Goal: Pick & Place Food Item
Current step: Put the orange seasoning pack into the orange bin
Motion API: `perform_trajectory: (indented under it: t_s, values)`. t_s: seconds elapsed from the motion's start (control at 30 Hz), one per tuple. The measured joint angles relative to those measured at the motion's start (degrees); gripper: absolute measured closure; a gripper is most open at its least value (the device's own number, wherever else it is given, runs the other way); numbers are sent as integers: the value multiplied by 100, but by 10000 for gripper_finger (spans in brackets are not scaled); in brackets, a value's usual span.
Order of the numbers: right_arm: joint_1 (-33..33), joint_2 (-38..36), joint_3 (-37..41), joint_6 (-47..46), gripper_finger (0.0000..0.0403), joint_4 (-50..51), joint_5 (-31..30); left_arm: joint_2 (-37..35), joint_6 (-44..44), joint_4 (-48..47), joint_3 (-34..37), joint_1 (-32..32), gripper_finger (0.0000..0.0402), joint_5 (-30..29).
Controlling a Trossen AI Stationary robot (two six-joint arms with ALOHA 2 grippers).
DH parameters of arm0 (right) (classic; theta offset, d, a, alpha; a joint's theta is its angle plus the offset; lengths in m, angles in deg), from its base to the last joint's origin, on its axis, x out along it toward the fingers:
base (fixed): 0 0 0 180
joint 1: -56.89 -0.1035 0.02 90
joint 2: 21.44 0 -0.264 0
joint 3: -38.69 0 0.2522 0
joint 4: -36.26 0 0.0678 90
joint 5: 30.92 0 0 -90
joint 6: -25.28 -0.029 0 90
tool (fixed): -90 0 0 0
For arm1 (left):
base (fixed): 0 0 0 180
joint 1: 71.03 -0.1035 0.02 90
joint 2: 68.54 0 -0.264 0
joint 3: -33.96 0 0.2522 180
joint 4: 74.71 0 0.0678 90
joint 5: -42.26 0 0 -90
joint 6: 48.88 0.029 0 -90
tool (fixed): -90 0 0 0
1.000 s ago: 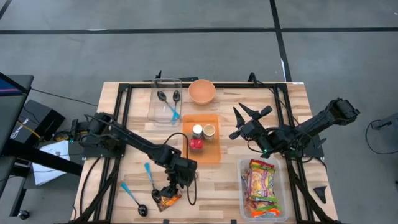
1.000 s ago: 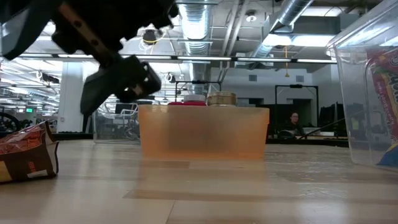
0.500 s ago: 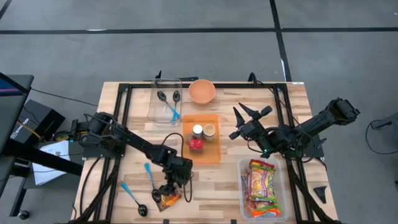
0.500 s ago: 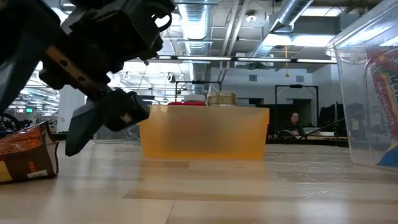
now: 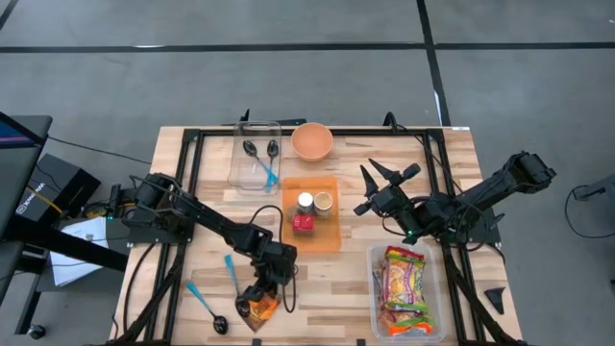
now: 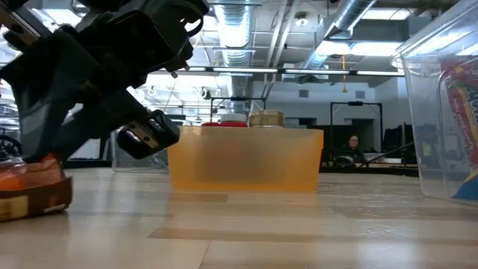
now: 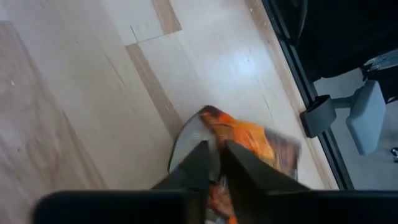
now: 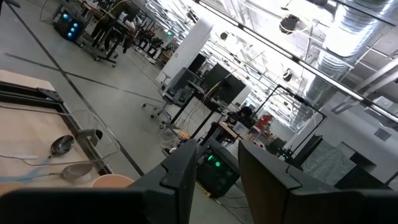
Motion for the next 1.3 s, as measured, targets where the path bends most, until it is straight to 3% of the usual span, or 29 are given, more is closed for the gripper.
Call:
perform_trajectory:
  t_s: [0.07, 0.47, 0.9, 1.3]
  values:
    - [0, 0, 0, 0, 288, 5, 0, 0, 0, -2, 0, -33, 392, 8]
    - [11, 0, 0, 2, 288, 43, 0, -134, 80, -79, 0, -217, 400, -137]
    - [11, 0, 0, 2, 288, 78, -2, -1615, 515, -188, -1, -324, 401, -1835]
    - [11, -2, 0, 2, 288, 85, -7, -2116, 782, 164, 0, -249, 401, -3191]
